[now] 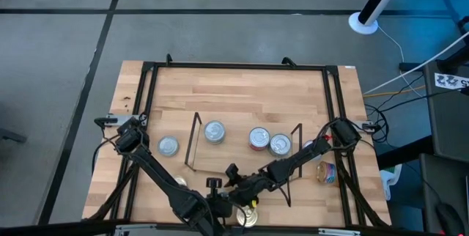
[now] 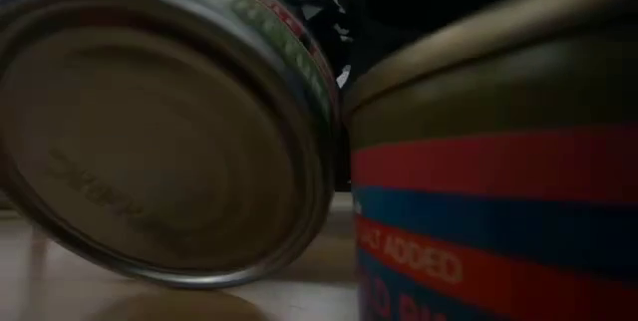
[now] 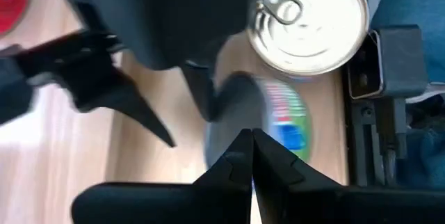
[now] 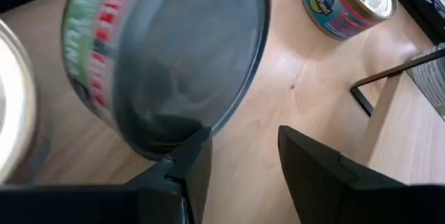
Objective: Stack canned seafood by type on shelf
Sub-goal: Stack the green white tuna can on top of the green white tuna cans on the shelf
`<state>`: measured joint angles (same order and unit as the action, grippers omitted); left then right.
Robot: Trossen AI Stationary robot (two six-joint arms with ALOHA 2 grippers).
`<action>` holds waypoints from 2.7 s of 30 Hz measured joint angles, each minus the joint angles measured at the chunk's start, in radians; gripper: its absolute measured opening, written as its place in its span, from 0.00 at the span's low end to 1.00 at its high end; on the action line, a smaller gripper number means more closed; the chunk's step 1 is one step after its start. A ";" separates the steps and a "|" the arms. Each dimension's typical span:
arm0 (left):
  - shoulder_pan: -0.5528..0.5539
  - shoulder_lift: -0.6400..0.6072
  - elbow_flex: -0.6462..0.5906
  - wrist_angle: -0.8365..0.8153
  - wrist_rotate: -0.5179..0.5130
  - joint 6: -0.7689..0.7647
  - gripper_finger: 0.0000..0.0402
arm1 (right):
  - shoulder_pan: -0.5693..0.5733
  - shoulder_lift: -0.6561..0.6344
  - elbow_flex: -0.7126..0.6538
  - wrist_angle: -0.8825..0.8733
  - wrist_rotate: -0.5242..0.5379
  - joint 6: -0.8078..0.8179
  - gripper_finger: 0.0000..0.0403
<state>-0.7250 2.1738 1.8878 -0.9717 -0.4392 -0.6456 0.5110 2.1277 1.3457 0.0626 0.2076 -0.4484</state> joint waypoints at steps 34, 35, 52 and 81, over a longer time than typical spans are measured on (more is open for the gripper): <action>-0.072 -0.005 -0.001 0.047 0.176 -0.320 0.16 | 0.000 0.039 -0.001 0.025 -0.061 0.007 0.42; -0.072 0.001 -0.001 0.048 0.177 -0.324 0.19 | 0.000 0.039 -0.001 0.025 -0.060 0.007 0.42; -0.131 0.080 -0.005 0.086 0.140 0.013 0.50 | -0.001 0.039 -0.001 0.024 -0.060 0.010 0.42; -0.106 0.090 0.003 0.006 0.096 0.019 0.00 | -0.001 0.037 -0.001 0.028 -0.055 -0.001 0.42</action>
<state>-0.8307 2.2641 1.8908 -0.9655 -0.3435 -0.6267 0.5102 2.1642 1.3449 0.0902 0.1530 -0.4491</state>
